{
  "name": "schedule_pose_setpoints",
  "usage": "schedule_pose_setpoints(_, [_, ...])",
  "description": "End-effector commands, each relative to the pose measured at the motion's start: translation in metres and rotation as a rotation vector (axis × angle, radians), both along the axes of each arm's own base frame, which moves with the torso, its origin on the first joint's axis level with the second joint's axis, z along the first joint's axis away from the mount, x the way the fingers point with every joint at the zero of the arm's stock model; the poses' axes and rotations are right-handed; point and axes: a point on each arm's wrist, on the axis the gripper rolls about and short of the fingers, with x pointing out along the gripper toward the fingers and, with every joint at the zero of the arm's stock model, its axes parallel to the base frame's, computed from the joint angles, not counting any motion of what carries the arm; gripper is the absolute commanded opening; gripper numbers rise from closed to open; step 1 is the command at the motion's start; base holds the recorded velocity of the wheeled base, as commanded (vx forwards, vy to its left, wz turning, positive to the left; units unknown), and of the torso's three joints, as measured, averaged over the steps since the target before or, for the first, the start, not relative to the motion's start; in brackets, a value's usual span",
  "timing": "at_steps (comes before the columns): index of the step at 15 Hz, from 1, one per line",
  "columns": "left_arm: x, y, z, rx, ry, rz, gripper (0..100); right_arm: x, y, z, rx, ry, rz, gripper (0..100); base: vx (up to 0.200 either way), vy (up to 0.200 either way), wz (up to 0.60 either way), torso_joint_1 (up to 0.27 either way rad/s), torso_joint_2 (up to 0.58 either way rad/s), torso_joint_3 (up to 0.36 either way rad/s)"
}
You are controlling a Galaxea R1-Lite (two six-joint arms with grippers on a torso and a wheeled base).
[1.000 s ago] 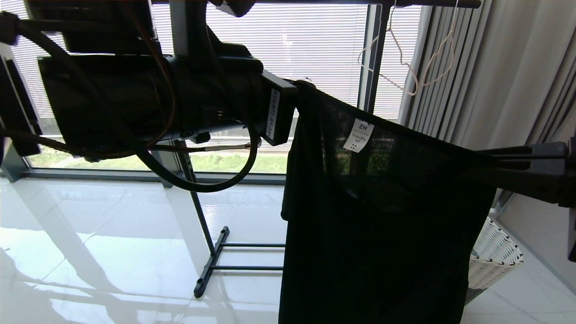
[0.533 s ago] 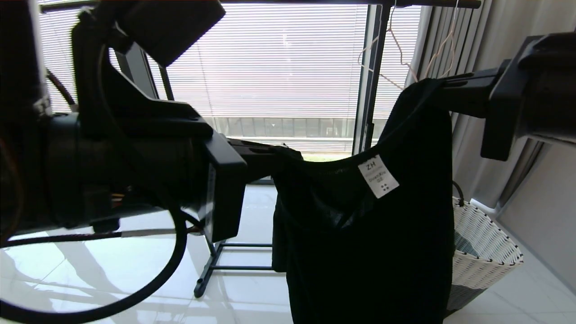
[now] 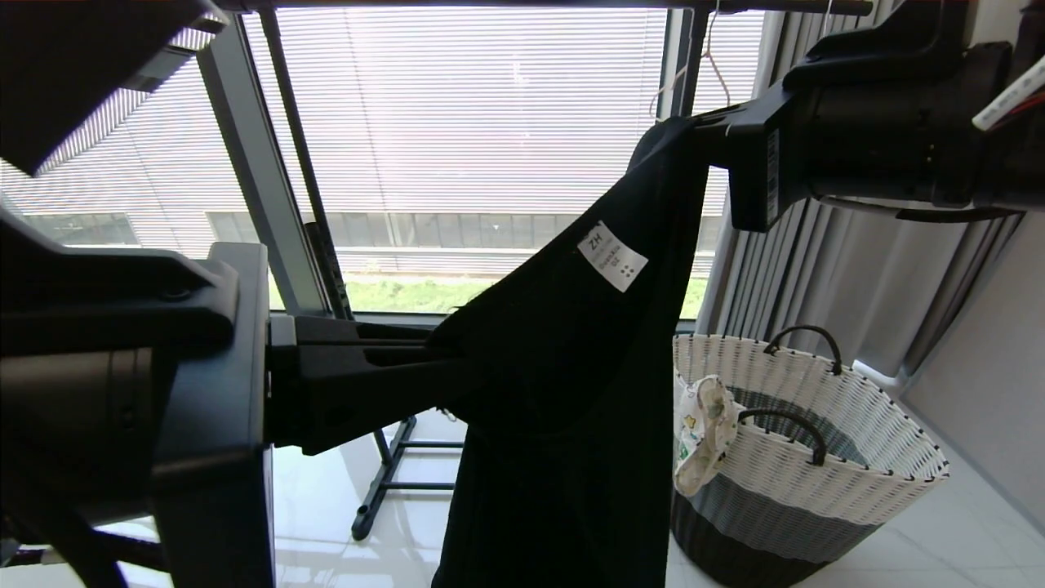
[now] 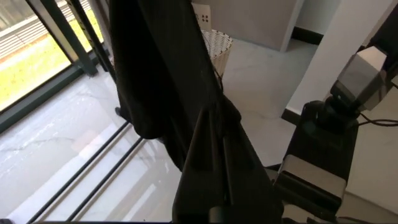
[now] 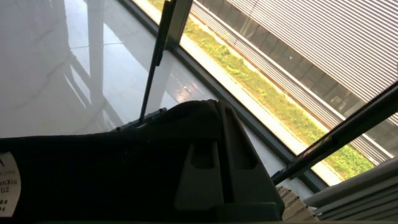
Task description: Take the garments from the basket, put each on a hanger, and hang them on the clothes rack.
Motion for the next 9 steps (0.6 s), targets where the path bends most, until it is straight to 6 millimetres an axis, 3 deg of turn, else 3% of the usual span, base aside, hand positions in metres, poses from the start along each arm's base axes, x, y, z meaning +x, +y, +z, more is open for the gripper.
schedule_pose_setpoints(1, [-0.001,0.001,0.001,-0.002,-0.004,0.000,0,0.003,0.003,-0.004,-0.014,0.010,-0.002,0,0.000,0.000,0.00,0.000,0.00,0.000])
schedule_pose_setpoints(4, [0.007,0.001,0.000,0.019,-0.027,0.029,0,-0.006,-0.010,-0.001,-0.035,0.028,-0.005,0,0.000,0.000,0.00,0.000,0.00,0.000])
schedule_pose_setpoints(5, [0.017,0.002,-0.002,0.045,-0.047,0.064,0,-0.011,-0.022,0.002,-0.049,0.040,-0.019,0,0.000,0.000,0.00,0.000,0.00,0.000])
schedule_pose_setpoints(9, [0.043,0.001,-0.004,0.070,-0.062,0.147,0,-0.025,-0.040,-0.005,-0.061,0.063,-0.025,0,0.000,0.000,0.00,0.000,0.00,0.000])
